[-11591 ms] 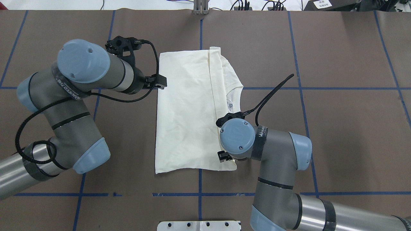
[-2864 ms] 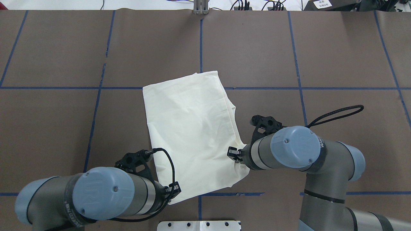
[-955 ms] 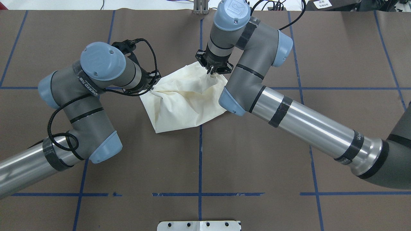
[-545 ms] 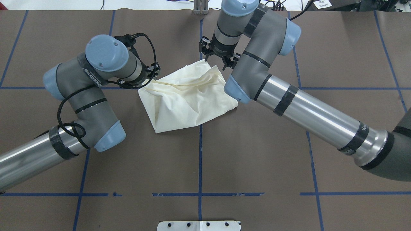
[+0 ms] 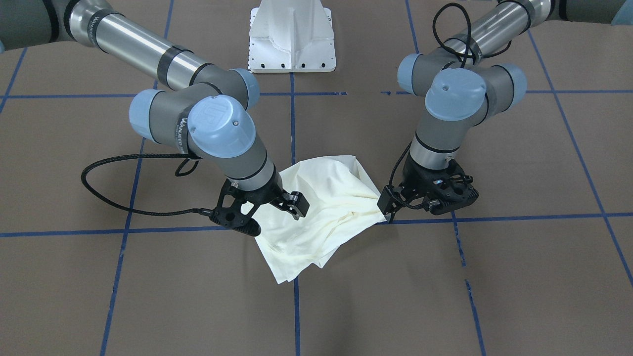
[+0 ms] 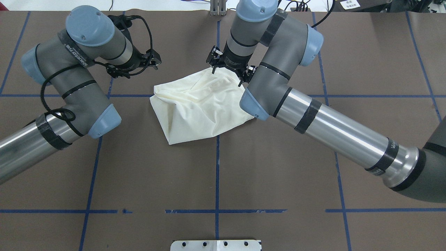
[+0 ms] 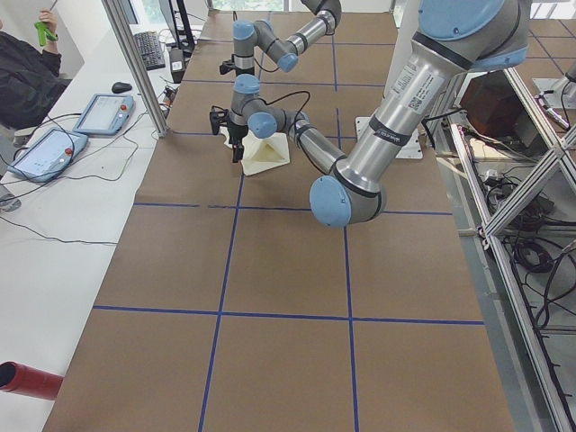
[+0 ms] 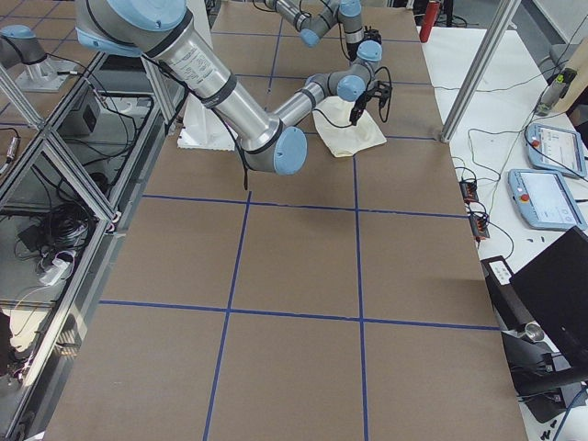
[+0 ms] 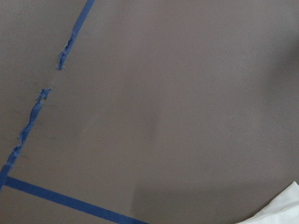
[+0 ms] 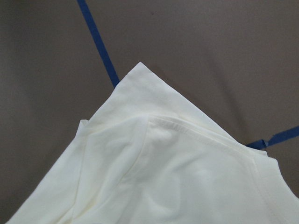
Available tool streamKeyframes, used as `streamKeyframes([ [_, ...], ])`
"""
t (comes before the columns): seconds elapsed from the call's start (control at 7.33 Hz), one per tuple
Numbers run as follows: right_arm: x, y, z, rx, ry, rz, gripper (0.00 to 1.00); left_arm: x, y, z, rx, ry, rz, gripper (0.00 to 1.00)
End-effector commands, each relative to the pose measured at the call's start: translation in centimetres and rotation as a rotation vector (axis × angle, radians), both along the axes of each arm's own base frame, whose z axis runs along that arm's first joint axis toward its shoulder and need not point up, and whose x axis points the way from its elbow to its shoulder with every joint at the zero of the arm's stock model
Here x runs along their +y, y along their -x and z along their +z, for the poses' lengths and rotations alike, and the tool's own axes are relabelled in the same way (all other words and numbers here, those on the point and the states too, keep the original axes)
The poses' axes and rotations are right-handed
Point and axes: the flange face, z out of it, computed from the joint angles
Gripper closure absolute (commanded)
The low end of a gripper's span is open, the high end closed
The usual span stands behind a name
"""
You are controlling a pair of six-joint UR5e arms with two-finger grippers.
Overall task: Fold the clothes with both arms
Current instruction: 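Release the shirt and raise the right gripper while the left gripper presses the fold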
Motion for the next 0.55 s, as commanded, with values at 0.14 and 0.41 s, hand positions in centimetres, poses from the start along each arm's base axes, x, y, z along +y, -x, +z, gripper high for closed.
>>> streamKeyframes([
  [0.14,0.3,0.2,0.4,0.054,-0.066,-0.030,0.00,6.5,-0.1,-1.7,0.146,-0.041,0.073,0.00],
  [0.41,-2.1,-4.5,2.0,0.061,-0.119,-0.024,0.00,11.5,-4.3,-3.2,0.321,-0.047,0.102,0.00],
])
